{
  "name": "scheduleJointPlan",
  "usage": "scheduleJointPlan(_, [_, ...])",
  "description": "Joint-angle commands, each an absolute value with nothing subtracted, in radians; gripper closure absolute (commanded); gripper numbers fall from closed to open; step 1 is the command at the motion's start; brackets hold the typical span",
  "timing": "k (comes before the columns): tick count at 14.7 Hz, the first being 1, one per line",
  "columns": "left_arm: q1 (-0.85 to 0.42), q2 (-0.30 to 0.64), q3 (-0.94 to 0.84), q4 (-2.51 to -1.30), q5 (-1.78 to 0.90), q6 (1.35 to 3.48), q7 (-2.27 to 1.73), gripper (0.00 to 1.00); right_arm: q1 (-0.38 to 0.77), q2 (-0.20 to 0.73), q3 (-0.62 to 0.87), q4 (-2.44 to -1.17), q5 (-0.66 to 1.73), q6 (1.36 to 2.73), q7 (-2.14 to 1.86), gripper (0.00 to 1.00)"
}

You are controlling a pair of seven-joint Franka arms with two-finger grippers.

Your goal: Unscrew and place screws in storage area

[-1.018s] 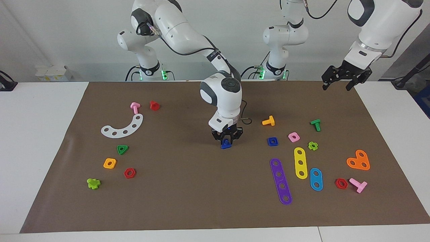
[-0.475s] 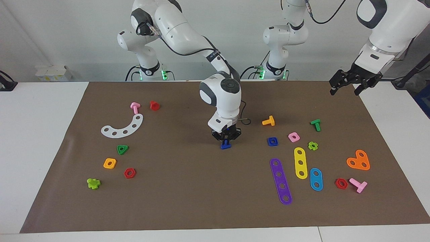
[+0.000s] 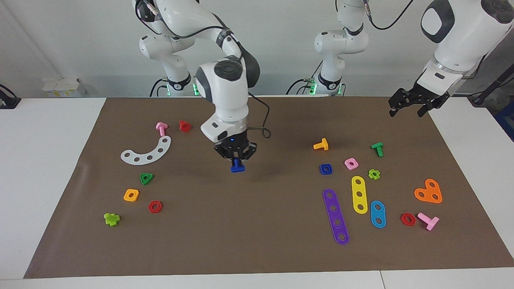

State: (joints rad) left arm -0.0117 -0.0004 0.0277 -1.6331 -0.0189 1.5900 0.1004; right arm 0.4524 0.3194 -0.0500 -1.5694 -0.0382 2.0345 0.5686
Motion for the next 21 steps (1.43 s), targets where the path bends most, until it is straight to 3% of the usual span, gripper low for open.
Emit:
scheduleJointPlan(1, [-0.012, -0.041, 0.025, -1.684, -0.009, 1.626, 0.104, 0.00, 0.315, 0.212, -0.035, -1.728, 0.024, 2.057, 0.435, 1.00])
scheduleJointPlan(6, [-0.015, -0.041, 0.020, -1.686, -0.009, 1.638, 0.104, 0.00, 0.080, 0.172, -0.037, -1.934, 0.104, 2.155, 0.123, 1.00])
scheduleJointPlan(10, [-0.014, -0.054, 0.020, -1.715, -0.009, 1.675, 0.112, 0.00, 0.049, 0.179, -0.037, -2.095, 0.127, 2.331, 0.095, 1.00])
scheduleJointPlan(16, [-0.014, -0.071, 0.018, -1.756, -0.011, 1.684, 0.127, 0.00, 0.049, 0.218, -0.037, -2.135, 0.140, 2.434, 0.100, 1.00])
scheduleJointPlan(17, [-0.014, -0.078, 0.020, -1.764, -0.011, 1.680, 0.127, 0.00, 0.055, 0.218, -0.037, -2.135, 0.140, 2.436, 0.110, 0.41])
scheduleJointPlan(18, [-0.012, -0.077, 0.020, -1.760, -0.011, 1.683, 0.124, 0.00, 0.051, 0.218, -0.038, -2.132, 0.140, 2.437, 0.115, 0.00])
scheduleJointPlan(21, [-0.003, -0.078, 0.021, -1.758, -0.011, 1.670, 0.117, 0.00, 0.049, 0.189, -0.043, -2.082, 0.132, 2.409, 0.109, 0.00])
